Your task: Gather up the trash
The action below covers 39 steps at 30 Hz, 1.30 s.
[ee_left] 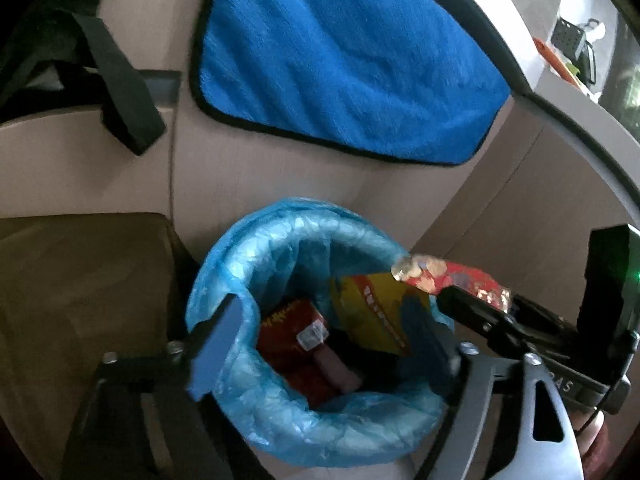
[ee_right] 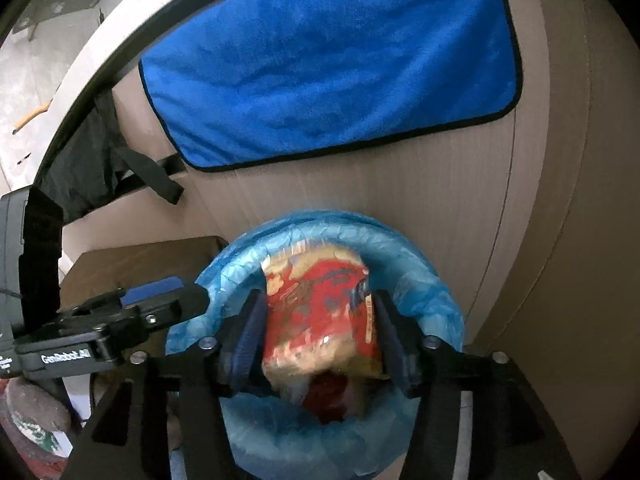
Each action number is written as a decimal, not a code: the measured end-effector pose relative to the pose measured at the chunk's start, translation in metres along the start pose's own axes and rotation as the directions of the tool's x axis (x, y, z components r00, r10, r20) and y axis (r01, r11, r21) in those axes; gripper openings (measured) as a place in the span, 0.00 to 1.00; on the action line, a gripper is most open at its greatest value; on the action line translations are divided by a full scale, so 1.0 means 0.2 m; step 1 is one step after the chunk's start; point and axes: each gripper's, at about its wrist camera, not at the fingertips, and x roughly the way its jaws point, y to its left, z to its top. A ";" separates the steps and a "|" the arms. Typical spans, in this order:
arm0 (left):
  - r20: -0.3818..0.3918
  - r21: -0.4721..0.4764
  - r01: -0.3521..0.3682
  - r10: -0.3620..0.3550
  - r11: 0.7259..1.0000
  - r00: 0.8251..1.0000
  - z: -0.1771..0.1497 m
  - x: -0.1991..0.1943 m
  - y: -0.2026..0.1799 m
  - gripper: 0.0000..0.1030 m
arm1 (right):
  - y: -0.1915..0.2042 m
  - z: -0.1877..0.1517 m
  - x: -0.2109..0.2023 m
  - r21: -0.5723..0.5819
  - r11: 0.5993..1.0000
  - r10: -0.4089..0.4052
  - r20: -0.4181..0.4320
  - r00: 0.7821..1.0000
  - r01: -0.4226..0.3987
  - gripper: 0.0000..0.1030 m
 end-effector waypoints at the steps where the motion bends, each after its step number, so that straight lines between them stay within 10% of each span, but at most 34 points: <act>1: 0.009 -0.009 -0.007 0.007 1.000 1.000 0.00 -0.02 0.01 0.83 | 0.01 0.00 -0.01 -0.004 1.000 0.003 0.004 1.000 -0.003 0.55; 21: 0.139 -0.044 -0.172 0.176 0.984 0.974 -0.10 -0.65 0.03 0.87 | 0.27 -0.01 -0.44 -0.065 0.998 -0.007 0.128 0.992 0.015 0.71; 39: 0.321 0.084 -0.485 0.438 0.870 0.840 -0.86 -1.54 -0.14 0.87 | 0.72 -0.66 -1.11 -0.071 0.997 0.007 0.144 0.990 0.004 0.73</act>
